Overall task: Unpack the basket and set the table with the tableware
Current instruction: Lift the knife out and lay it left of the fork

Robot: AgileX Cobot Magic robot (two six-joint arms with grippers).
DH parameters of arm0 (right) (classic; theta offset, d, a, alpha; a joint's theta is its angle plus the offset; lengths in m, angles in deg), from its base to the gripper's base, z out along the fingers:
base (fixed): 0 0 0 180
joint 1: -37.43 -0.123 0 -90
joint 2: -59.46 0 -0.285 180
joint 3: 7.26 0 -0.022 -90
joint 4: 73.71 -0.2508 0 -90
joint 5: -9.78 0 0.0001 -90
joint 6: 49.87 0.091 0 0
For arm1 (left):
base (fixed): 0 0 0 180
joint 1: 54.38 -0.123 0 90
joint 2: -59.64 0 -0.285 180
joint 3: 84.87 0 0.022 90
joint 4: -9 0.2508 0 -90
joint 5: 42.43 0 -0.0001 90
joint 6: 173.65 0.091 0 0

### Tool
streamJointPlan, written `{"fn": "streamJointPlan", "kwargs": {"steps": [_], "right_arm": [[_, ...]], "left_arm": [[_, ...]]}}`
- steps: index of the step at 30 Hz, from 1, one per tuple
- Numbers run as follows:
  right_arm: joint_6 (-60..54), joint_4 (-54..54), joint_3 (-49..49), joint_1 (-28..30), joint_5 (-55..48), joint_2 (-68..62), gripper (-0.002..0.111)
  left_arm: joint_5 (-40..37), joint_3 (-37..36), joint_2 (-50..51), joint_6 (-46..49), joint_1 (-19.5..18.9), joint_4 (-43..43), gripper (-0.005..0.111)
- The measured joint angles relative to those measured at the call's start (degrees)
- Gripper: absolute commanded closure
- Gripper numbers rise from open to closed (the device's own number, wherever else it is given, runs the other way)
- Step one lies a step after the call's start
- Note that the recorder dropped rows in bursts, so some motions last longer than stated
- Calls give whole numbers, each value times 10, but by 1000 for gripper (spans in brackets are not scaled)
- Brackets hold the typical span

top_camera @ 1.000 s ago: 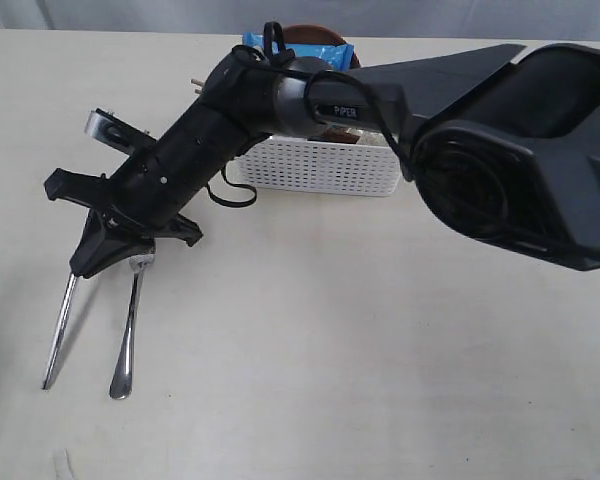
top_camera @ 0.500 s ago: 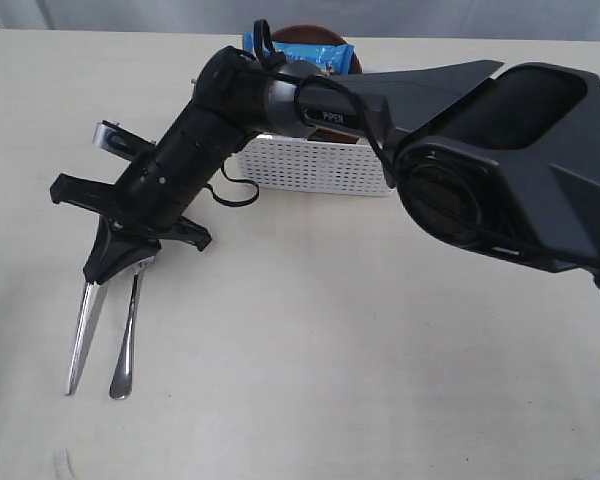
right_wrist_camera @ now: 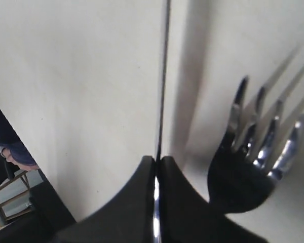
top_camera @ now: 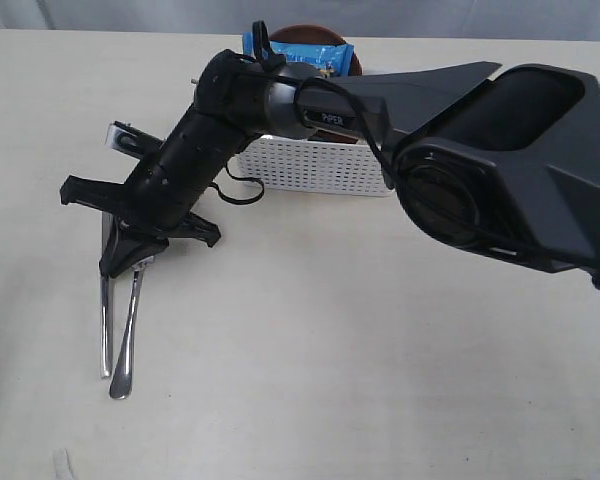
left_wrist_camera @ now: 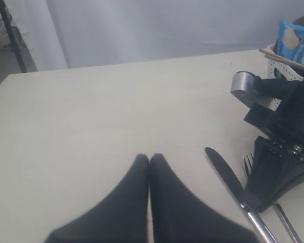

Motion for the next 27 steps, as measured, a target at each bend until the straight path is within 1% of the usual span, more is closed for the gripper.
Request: {"fn": "streamJointPlan", "kwargs": {"steps": [6, 13, 23, 27], "right_arm": [[56, 4, 0, -7, 16, 0, 109], [119, 35, 0, -27, 31, 0, 109], [162, 45, -1, -32, 58, 1, 109], [191, 69, -1, -37, 70, 7, 109]], "left_arm": [[0, 0, 0, 0, 0, 0, 107], [0, 0, 0, 0, 0, 0, 107], [0, 0, 0, 0, 0, 0, 107], [0, 0, 0, 0, 0, 0, 107]]}}
